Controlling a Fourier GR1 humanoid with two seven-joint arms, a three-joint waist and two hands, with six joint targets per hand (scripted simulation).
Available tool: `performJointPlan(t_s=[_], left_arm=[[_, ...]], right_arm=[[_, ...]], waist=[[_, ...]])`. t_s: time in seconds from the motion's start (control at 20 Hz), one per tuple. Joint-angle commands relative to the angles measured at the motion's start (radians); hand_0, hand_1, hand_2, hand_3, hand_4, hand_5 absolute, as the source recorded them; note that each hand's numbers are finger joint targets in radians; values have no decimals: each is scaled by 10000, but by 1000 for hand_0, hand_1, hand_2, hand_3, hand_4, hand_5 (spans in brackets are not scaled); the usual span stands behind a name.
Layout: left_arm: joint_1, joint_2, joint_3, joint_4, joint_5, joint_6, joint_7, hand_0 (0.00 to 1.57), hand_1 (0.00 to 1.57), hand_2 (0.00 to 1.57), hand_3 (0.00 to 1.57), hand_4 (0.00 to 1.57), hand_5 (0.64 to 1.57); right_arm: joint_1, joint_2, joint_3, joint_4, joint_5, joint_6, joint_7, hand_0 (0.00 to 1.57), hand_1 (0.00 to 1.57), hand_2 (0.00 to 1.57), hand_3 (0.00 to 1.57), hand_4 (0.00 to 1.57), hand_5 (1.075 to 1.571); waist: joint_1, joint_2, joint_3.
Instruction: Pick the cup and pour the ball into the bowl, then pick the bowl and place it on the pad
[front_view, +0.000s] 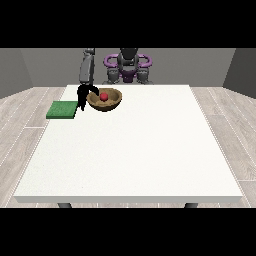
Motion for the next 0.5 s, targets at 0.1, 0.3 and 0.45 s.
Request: performJointPlan(t_s=[0.1, 0.3, 0.45], left_arm=[[-71, 826, 549, 316, 442, -482, -129, 0, 0, 0, 0, 1023, 1540], [-336, 676, 501, -141, 550, -331, -128, 0, 0, 0, 0, 1018, 1533], [-439, 868, 640, -127, 800, -454, 120, 0, 0, 0, 0, 1028, 1529]], right_arm=[[-608, 412, 239, 489, 170, -411, 27, 0, 0, 0, 0, 477, 1547], [101, -153, -277, 1095, 303, -1541, 750, 1482, 1482, 1571, 449, 621, 1491], [622, -787, -254, 927, 785, -2088, 719, 1571, 1571, 1571, 1571, 944, 1471]], waist=[[122, 554, 231], [413, 1251, 231], [531, 1221, 220]])
